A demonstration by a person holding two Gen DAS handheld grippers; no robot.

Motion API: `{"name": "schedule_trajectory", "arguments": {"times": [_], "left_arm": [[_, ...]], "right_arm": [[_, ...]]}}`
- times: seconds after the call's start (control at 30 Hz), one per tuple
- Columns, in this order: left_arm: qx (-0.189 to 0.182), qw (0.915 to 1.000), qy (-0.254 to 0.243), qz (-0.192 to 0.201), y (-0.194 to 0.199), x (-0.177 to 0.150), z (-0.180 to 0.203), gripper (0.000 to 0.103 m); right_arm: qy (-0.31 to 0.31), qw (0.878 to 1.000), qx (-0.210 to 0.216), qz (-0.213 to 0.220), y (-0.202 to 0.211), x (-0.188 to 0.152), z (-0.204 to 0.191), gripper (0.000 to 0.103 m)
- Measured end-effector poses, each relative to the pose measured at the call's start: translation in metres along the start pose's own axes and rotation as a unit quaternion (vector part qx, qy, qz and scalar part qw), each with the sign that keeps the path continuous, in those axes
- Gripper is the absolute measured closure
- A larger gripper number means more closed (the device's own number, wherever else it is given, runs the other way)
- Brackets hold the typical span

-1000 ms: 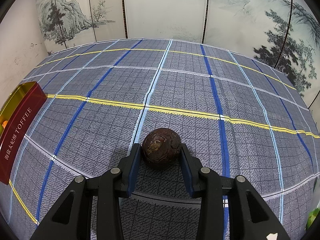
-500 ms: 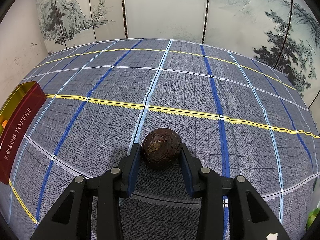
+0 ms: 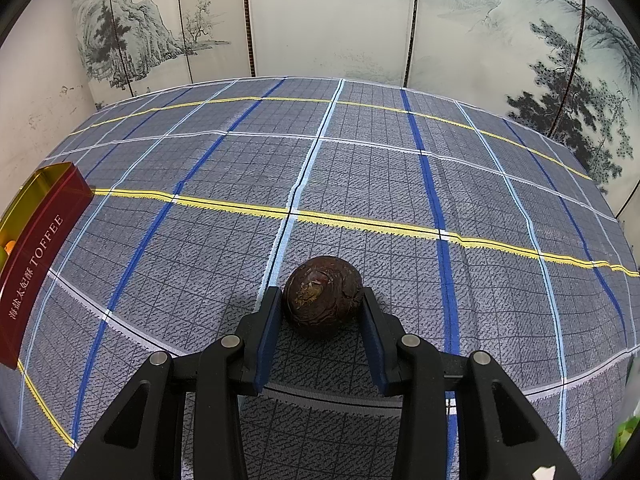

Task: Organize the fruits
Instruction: 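Lower the passion fruit into the tray and open the left gripper, then carry the held passion fruit over the tin tray with the right gripper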

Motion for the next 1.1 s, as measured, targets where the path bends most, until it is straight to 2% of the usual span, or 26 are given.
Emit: {"name": "schedule_trajectory", "arguments": {"times": [0.6, 1.1], "left_arm": [[0.019, 0.9998, -0.011, 0.002, 0.0014, -0.0033, 0.0034, 0.06], [0.02, 0.9996, -0.014, 0.016, 0.008, -0.0043, 0.0062, 0.054]], "right_arm": [[0.0, 1.0, -0.001, 0.0, -0.0001, 0.0001, 0.0001, 0.067], [0.0, 1.0, -0.001, 0.0, -0.0003, 0.0, 0.0002, 0.067]]}}
Point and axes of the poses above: each gripper's, at about its wrist camera, not at the fingertips, and y roughly against the way its jaws point, z to its right, x to its top, the point moved 3 cm from there along -y, roughly the way its jaws point, and after that the axes turned 2 degrees about z, right-handed, at the moved point
